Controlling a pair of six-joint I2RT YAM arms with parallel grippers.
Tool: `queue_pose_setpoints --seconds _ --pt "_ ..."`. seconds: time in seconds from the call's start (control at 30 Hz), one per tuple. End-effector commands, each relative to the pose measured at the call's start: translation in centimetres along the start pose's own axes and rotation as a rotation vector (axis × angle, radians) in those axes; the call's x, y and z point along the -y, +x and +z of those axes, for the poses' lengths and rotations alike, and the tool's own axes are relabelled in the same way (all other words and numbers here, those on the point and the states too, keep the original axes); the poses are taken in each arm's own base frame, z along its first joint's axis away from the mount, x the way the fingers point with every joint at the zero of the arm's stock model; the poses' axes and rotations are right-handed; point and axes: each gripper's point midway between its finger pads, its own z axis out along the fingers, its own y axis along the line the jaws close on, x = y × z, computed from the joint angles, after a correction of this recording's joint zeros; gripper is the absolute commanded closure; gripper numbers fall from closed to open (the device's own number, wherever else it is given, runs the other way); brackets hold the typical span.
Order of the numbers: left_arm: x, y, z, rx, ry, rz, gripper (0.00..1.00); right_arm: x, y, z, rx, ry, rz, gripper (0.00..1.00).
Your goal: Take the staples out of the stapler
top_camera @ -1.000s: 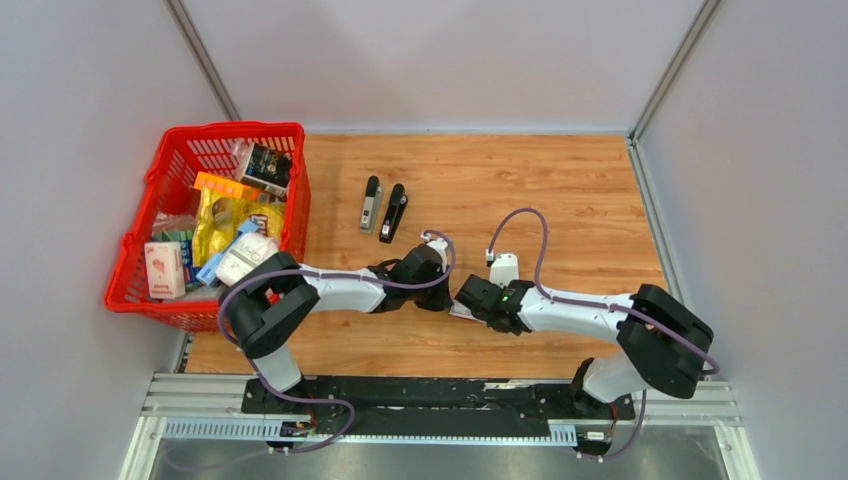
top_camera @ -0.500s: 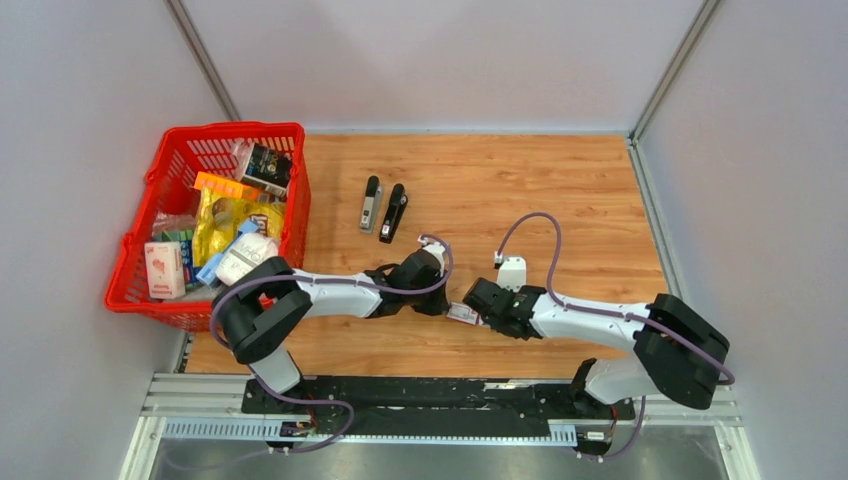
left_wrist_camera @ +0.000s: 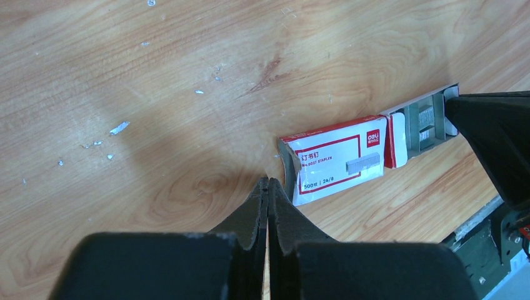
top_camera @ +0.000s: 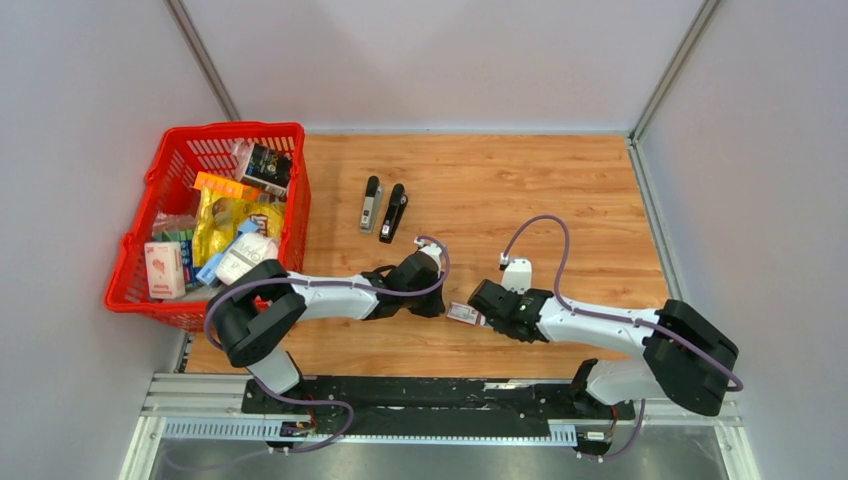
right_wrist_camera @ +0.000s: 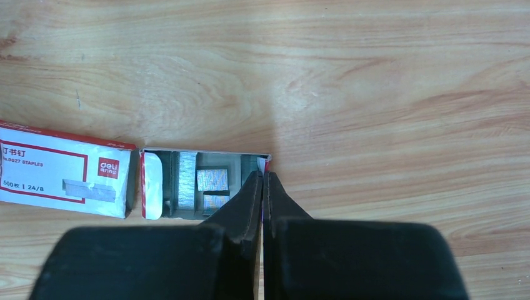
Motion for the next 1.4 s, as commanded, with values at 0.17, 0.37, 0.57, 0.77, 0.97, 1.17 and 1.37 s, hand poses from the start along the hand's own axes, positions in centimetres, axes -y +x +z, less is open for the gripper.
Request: queue_pose_setpoints --seconds 0.17,0.37,0.57,0.77,0.97,1.17,1.37 --pt "-2.7 2.9 0.7 -0.109 -0.111 0.017 1.0 0.2 0.8 0.1 -0.024 -0.01 0.023 1.0" --pt "-2.6 3.0 0.8 -0.115 -0.109 0.018 1.0 -0.8 0.3 0.0 -0.024 -0.028 0.018 1.0" --pt "-2.6 3.3 1.0 -0.123 -0.103 0.012 1.0 -1.6 -0.1 -0.1 -0.024 -0.044 0.014 1.0" --pt "-2.5 3.2 1.1 -0.122 -0.1 0.01 1.0 -2.0 -0.3 -0.1 -0.028 -0.05 0.014 1.0" --pt "-2.3 3.7 1.0 -0.133 -0.081 0.003 1.0 -2.0 -0.5 0.1 -0.02 -0.035 0.022 1.0" --pt "-2.6 4.9 1.3 -0.14 -0.073 -0.018 1.0 -2.2 -0.7 0.4 -0.018 -0.019 0.026 1.0" --pt "-2.8 6.3 1.3 -0.159 -0.074 -0.023 1.0 -1.8 -1.0 0.6 -0.014 0.003 0.043 1.0"
